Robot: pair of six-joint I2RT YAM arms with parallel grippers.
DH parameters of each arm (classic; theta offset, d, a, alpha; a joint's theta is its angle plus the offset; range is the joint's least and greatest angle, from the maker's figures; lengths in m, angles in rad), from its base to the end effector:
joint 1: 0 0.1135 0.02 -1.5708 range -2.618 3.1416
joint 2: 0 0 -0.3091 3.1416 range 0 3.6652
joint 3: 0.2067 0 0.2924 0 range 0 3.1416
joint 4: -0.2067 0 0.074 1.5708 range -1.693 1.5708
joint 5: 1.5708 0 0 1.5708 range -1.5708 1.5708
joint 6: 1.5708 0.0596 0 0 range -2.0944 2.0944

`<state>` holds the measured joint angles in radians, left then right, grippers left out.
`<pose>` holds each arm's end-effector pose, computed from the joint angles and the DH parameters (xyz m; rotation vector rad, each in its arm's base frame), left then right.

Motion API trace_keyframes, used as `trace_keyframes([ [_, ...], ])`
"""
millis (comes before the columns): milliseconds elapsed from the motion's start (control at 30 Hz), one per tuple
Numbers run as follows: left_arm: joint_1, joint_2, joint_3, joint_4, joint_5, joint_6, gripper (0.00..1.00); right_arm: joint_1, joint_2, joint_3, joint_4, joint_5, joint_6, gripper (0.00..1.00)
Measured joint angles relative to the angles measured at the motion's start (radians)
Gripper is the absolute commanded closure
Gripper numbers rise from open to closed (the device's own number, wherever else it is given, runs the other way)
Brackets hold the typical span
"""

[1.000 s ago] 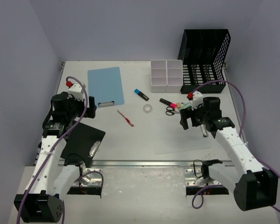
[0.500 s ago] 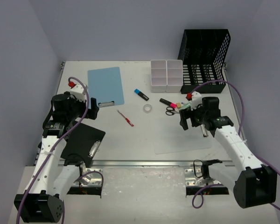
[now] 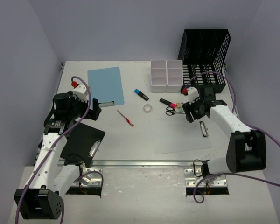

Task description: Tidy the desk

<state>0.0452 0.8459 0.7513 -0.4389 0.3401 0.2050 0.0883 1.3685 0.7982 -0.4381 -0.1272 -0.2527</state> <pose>0.2184 -0.0100 0.3114 0.3670 2.0445 -0.2050 0.3003 0.0342 0.1997 -0.4825 2.5241 0.1021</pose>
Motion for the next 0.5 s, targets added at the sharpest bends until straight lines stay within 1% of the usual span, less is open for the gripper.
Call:
trace_keyframes([
  [100,0.0,0.007,0.0,-0.001,0.023,0.008,0.0,-0.057,0.108,0.12,-0.018,-0.008,-0.071,0.39],
  [233,0.0,0.013,0.0,-0.003,0.055,0.02,0.0,-0.102,0.241,0.272,-0.029,-0.036,-0.176,0.39],
  [433,0.0,0.02,0.0,-0.01,0.088,0.032,0.0,-0.122,0.392,0.411,-0.089,-0.09,-0.299,0.41],
  [500,0.0,0.02,0.0,-0.011,0.095,0.034,0.0,-0.129,0.445,0.456,-0.113,-0.106,-0.33,0.43],
])
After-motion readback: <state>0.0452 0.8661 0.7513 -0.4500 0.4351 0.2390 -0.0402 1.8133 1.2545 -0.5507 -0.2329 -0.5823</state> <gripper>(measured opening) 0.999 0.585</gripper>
